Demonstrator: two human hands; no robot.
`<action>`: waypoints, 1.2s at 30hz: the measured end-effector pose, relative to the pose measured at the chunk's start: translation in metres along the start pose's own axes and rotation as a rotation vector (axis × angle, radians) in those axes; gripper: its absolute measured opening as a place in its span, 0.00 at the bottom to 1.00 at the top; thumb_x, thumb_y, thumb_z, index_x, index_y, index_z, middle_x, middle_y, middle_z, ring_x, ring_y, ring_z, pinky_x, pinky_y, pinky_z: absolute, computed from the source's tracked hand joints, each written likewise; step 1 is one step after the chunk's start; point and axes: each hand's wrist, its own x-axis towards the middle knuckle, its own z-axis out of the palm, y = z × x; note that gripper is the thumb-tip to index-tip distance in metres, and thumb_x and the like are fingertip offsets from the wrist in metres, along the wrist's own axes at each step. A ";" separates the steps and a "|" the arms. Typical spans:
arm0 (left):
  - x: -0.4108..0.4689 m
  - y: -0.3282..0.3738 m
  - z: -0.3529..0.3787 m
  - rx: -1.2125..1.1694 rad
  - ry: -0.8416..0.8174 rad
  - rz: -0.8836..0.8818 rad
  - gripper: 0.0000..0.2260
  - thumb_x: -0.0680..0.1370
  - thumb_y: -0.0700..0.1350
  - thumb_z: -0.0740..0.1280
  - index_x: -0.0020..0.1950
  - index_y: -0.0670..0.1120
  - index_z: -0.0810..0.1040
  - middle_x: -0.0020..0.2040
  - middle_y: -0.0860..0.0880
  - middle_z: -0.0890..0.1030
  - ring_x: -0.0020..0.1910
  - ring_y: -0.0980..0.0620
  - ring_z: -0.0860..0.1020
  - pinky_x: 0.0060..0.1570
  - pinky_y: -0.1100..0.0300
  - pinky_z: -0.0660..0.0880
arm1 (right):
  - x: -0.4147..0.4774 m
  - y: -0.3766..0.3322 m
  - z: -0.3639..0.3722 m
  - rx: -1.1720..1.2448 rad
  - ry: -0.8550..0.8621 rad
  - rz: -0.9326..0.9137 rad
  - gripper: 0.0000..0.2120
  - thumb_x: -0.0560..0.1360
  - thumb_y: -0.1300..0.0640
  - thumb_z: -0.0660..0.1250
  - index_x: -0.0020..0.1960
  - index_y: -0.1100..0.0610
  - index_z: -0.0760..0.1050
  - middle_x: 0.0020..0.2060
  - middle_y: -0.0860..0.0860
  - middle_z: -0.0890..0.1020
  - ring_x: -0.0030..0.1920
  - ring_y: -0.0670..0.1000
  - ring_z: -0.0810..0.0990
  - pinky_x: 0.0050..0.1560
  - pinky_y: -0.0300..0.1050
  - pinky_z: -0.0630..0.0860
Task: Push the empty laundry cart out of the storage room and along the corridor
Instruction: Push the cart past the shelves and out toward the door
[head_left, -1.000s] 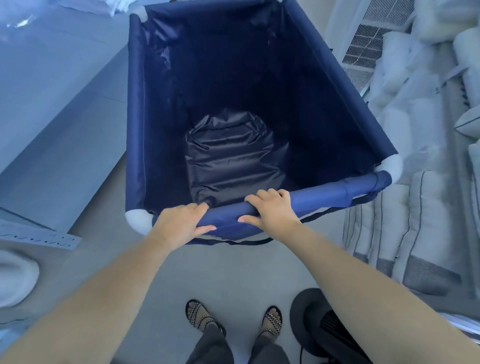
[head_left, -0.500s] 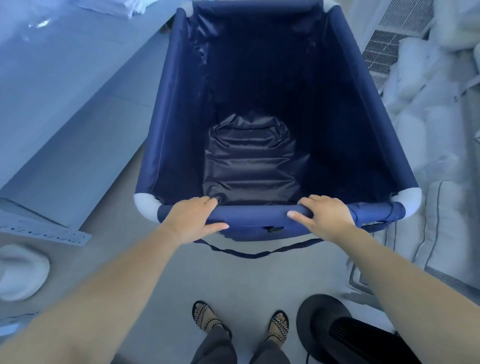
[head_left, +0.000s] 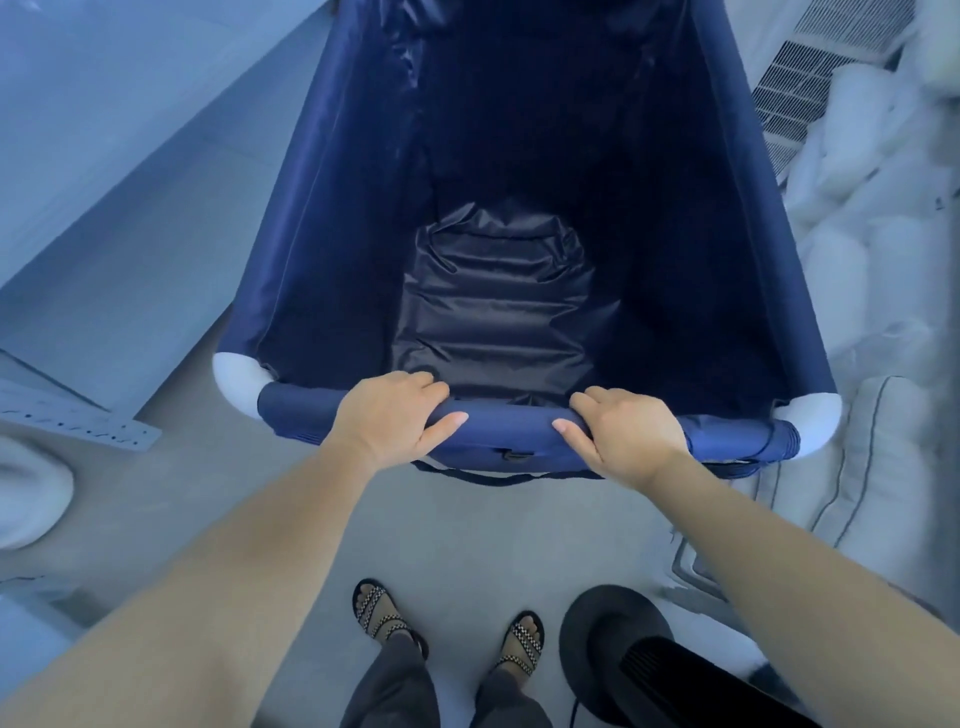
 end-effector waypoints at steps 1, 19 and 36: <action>0.000 0.000 0.000 0.007 0.000 -0.004 0.26 0.74 0.63 0.45 0.49 0.48 0.75 0.43 0.51 0.77 0.41 0.48 0.76 0.29 0.59 0.62 | -0.001 -0.002 0.002 -0.002 0.025 0.015 0.23 0.76 0.39 0.46 0.46 0.54 0.71 0.40 0.49 0.76 0.37 0.52 0.72 0.31 0.44 0.59; 0.054 -0.023 -0.010 0.038 -0.025 0.001 0.16 0.74 0.56 0.63 0.51 0.45 0.78 0.38 0.46 0.75 0.35 0.44 0.74 0.27 0.59 0.61 | 0.049 0.011 0.000 0.038 0.176 0.112 0.21 0.76 0.41 0.52 0.40 0.55 0.75 0.32 0.50 0.79 0.33 0.54 0.75 0.30 0.43 0.58; 0.200 -0.101 -0.026 0.033 -0.283 0.237 0.20 0.77 0.62 0.50 0.54 0.48 0.69 0.48 0.52 0.73 0.44 0.51 0.72 0.36 0.58 0.65 | 0.179 0.075 -0.023 -0.007 0.181 0.215 0.16 0.74 0.47 0.64 0.32 0.55 0.73 0.24 0.49 0.76 0.27 0.54 0.73 0.29 0.43 0.56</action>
